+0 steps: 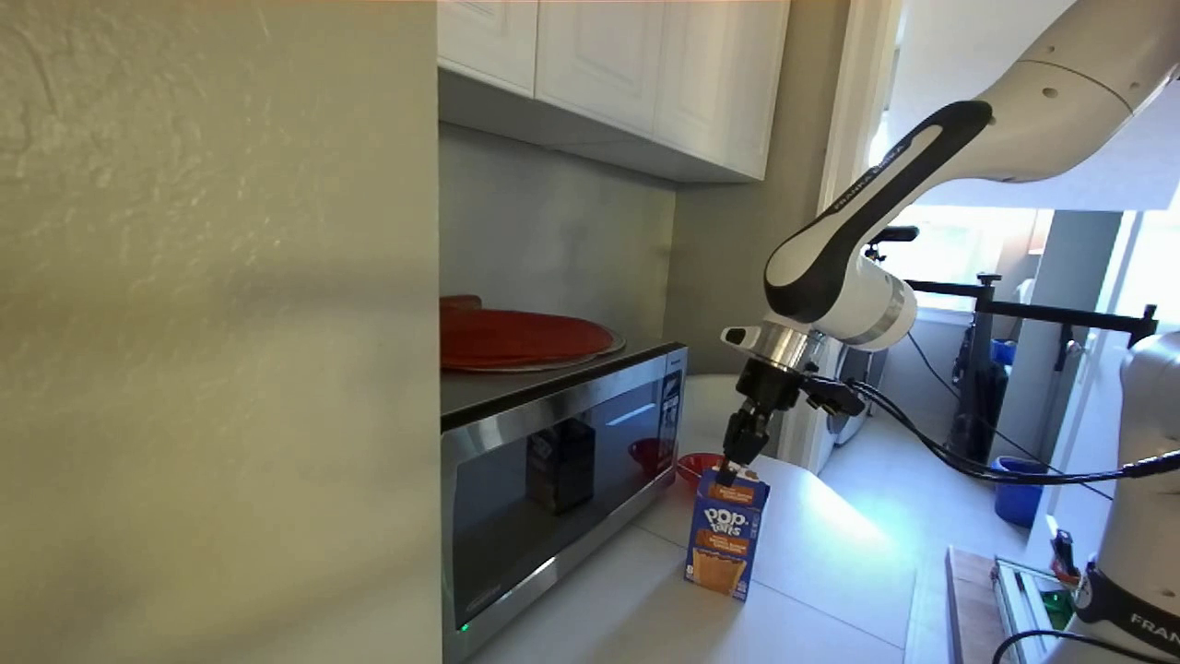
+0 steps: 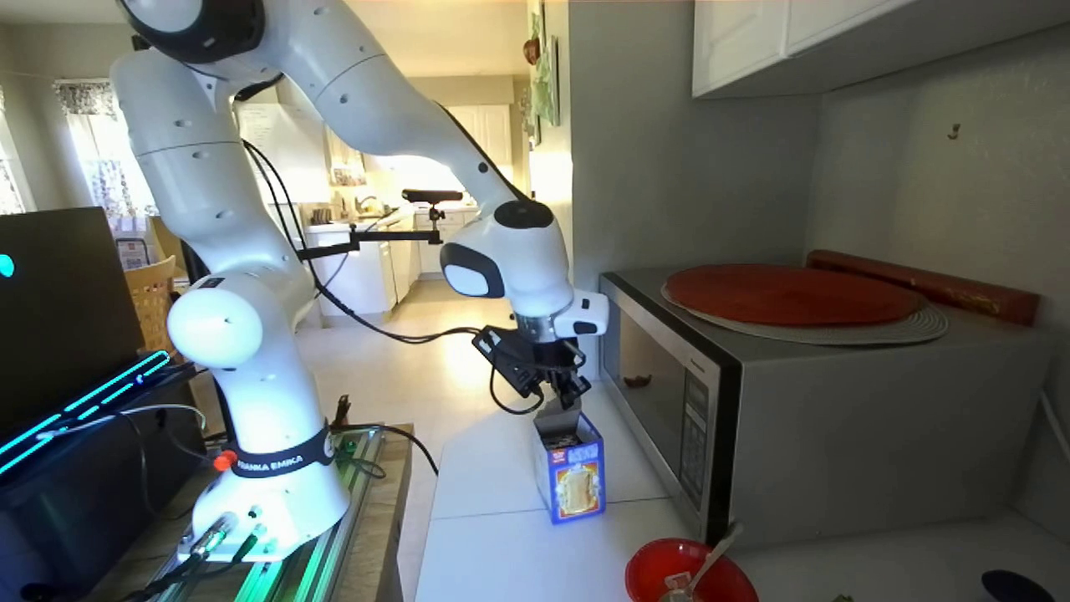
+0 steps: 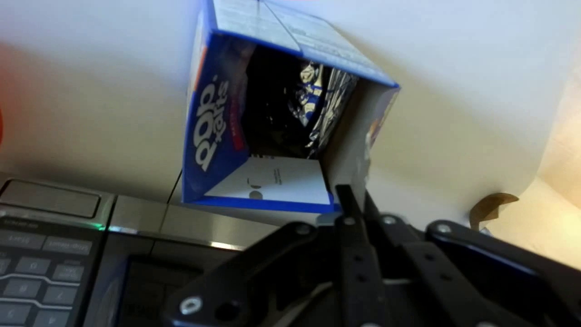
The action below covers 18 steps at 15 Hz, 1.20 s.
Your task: Open the cover of the blue box
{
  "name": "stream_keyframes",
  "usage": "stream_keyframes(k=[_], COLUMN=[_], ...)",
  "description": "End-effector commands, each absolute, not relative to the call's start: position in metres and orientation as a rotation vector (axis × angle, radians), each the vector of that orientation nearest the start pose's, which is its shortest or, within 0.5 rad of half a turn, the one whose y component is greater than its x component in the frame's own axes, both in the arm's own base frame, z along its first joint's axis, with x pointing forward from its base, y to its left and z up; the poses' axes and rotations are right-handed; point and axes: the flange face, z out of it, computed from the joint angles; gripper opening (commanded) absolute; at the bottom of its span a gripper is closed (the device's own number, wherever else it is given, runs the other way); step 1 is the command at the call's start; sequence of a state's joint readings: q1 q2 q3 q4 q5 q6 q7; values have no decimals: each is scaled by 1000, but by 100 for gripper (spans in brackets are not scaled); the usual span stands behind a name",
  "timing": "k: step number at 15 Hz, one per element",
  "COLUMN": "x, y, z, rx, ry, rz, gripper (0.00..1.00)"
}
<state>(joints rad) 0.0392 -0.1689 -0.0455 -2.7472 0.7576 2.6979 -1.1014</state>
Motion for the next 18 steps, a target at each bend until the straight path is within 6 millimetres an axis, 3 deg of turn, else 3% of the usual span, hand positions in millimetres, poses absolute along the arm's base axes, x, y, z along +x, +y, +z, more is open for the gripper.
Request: stream_keyframes(k=[1,7,15,18], x=[402,402,368,353], y=[-20,6,59,69], z=[272,254,249,247], rx=[-2854,-2903,-2879,-2880], ry=[-750,-1096,-1226,-1219], rz=[-500,-613,-690,-689], gripper=[0,0,0,0])
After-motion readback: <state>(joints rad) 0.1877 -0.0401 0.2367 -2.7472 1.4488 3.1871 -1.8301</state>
